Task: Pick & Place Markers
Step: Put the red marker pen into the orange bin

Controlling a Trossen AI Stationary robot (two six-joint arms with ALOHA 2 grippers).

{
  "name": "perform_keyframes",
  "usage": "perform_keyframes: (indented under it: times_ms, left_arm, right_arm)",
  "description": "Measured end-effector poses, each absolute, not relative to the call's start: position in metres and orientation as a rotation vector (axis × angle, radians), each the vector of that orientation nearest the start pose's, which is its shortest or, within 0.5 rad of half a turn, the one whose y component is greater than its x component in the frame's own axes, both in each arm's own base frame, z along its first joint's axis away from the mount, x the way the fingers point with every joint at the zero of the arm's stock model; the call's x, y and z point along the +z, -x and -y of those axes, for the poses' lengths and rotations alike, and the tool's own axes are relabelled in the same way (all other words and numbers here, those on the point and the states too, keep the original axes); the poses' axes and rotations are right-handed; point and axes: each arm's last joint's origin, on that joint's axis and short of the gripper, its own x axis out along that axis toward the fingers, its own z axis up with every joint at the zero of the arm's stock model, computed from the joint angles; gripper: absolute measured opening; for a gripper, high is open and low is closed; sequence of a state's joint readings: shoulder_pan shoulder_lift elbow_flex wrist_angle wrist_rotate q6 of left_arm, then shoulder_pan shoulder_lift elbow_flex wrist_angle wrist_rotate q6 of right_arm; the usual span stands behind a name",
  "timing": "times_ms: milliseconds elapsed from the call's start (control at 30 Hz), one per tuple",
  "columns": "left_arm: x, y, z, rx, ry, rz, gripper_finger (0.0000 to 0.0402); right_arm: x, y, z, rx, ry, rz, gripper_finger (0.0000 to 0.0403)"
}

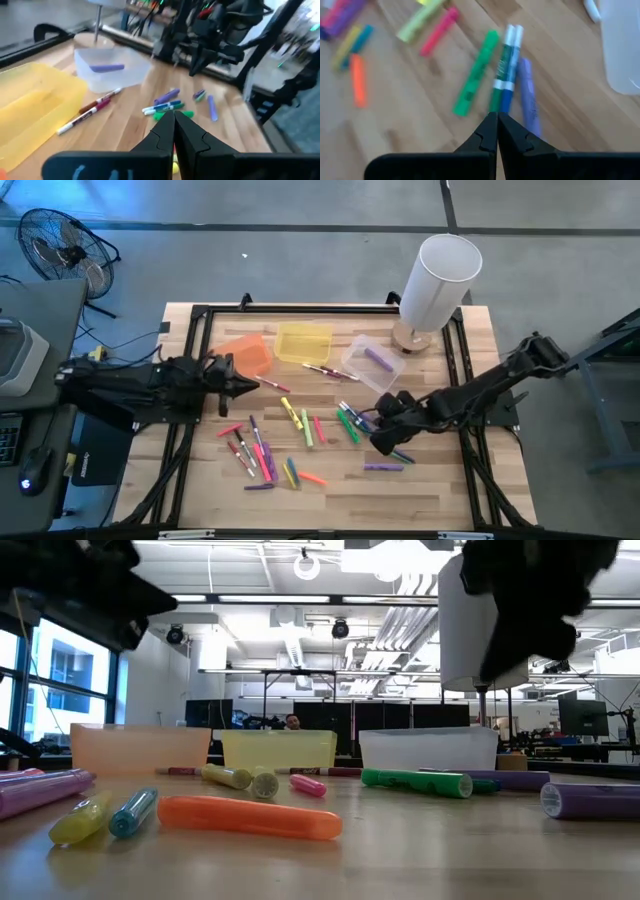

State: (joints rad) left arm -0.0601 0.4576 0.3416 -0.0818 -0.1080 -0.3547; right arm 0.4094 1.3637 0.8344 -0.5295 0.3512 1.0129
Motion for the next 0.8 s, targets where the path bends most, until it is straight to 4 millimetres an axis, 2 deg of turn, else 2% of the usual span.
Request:
perform_keyframes:
  times_ms: [67, 167, 300, 367, 567, 800]
  left_arm:
    - [0.243, -0.140, 0.005, 0.117, 0.411, -0.290, 0.0000]
    - [0.255, -0.158, 0.006, 0.250, 0.649, -0.497, 0.0000]
    - [0.259, -0.181, 0.015, 0.469, 0.879, -0.790, 0.0000]
    - [0.259, -0.191, 0.025, 0.573, 0.975, -0.879, 0.0000]
    - [0.242, -0.206, 0.074, 0.784, 1.213, -0.954, 0.0000]
    - [0.213, -0.194, 0.134, 1.041, 1.434, -0.919, 0.0000]
  right_arm:
    - [0.201, -0.232, -0.087, -0.432, -0.531, -0.909, 0.0000]
    - [0.202, -0.224, -0.076, -0.436, -0.532, -0.898, 0.0000]
    - [0.210, -0.209, -0.062, -0.417, -0.485, -0.860, 0.0000]
    - [0.216, -0.200, -0.055, -0.383, -0.451, -0.839, 0.0000]
    - [0.237, -0.175, -0.038, -0.313, -0.395, -0.729, 0.0000]
    - [0.258, -0.155, -0.027, -0.232, -0.327, -0.626, 0.0000]
